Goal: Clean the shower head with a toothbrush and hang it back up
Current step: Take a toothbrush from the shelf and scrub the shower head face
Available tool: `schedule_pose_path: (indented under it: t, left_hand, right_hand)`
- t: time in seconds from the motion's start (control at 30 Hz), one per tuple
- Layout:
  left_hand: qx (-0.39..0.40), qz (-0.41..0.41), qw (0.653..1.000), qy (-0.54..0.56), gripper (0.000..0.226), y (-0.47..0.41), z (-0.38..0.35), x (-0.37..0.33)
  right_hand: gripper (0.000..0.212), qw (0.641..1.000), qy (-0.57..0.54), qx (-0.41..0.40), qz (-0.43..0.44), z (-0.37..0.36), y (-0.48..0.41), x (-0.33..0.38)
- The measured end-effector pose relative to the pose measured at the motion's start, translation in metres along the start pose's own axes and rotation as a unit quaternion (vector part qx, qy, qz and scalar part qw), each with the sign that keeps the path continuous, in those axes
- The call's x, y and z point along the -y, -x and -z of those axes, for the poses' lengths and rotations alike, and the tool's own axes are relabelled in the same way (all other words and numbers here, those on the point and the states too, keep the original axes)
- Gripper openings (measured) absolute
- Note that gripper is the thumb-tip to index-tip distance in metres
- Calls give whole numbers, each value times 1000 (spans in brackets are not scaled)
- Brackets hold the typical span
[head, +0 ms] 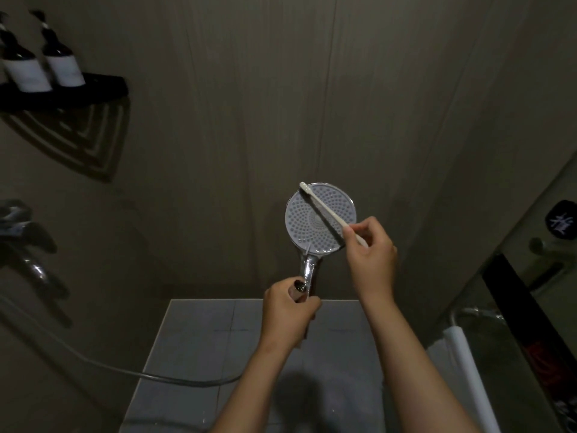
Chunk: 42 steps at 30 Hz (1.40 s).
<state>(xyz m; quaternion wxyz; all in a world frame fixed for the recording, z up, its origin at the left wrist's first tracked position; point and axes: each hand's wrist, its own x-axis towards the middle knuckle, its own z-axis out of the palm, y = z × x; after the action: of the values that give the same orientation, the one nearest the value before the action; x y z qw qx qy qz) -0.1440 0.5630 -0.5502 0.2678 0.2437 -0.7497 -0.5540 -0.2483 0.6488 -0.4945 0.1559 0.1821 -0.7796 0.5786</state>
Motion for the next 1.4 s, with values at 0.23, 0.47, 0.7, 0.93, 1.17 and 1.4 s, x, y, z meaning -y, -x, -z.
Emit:
schedule_pose_path:
  t: [0.23,0.47,0.7,0.93,1.17,1.4]
  left_hand:
    - [-25,31,999,29,33,-1,8,2]
    - [-12,14,1000,20,27,0,6,0]
    - [-16,18,999,29,28,3,7,-4]
    - [-40,36,998,37,38,2,14,-8]
    - [-31,20,999,30,36,10,12,-6]
    - [-45,39,997,39,37,13,14,-9]
  right_hand:
    - [20,998,-52,16,-3,10,16,-12]
    - [21,999,37,1,12,8,18,-8]
    - [21,999,27,-22,20,8,3,6]
    - [19,999,17,27,17,12,32,-7]
    - [16,996,76,-33,16,14,11,6]
    - [17,999,28,-17,7,13,31,5]
